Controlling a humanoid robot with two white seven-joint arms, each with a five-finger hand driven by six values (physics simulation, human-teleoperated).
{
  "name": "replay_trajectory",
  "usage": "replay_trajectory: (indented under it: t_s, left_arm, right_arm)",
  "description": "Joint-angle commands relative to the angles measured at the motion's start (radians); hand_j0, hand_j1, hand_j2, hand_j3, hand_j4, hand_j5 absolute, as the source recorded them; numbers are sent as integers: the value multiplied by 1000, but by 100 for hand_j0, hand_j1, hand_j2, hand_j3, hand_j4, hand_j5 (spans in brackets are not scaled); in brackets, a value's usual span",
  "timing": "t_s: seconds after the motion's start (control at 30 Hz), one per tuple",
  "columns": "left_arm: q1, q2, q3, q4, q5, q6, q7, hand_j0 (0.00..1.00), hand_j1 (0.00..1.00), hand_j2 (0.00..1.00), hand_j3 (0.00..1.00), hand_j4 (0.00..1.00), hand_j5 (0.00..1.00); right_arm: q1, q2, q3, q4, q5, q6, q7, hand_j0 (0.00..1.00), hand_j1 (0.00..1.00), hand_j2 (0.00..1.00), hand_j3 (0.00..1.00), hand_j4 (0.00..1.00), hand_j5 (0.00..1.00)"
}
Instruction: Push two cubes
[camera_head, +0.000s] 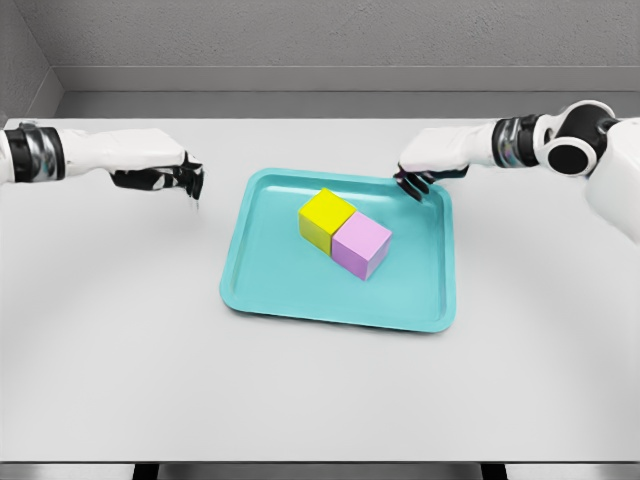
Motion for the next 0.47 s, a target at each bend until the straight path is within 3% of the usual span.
replay_trajectory:
  t_s: [0.0,0.03,0.1,0.23,0.43]
  left_arm:
    - [0,-1,39,97,16,2,0,100,100,100,100,100,100]
    - [2,1,40,115,18,2,0,100,100,100,100,100,100]
    - [8,-5,39,154,16,2,0,100,100,100,100,100,100]
    - [6,-8,39,198,19,2,0,100,100,100,100,100,100]
    - [6,-11,40,200,19,2,0,100,100,100,100,100,100]
  right_arm:
    - [0,-110,-101,-3,-86,2,0,100,100,100,100,100,100]
    - [20,-168,-101,3,-152,2,0,100,100,100,100,100,100]
    - [89,-220,-140,7,-187,2,0,100,100,100,100,100,100]
    - [112,-226,-137,0,-186,2,0,100,100,100,100,100,100]
    - [110,-239,-137,0,-186,2,0,100,100,100,100,100,100]
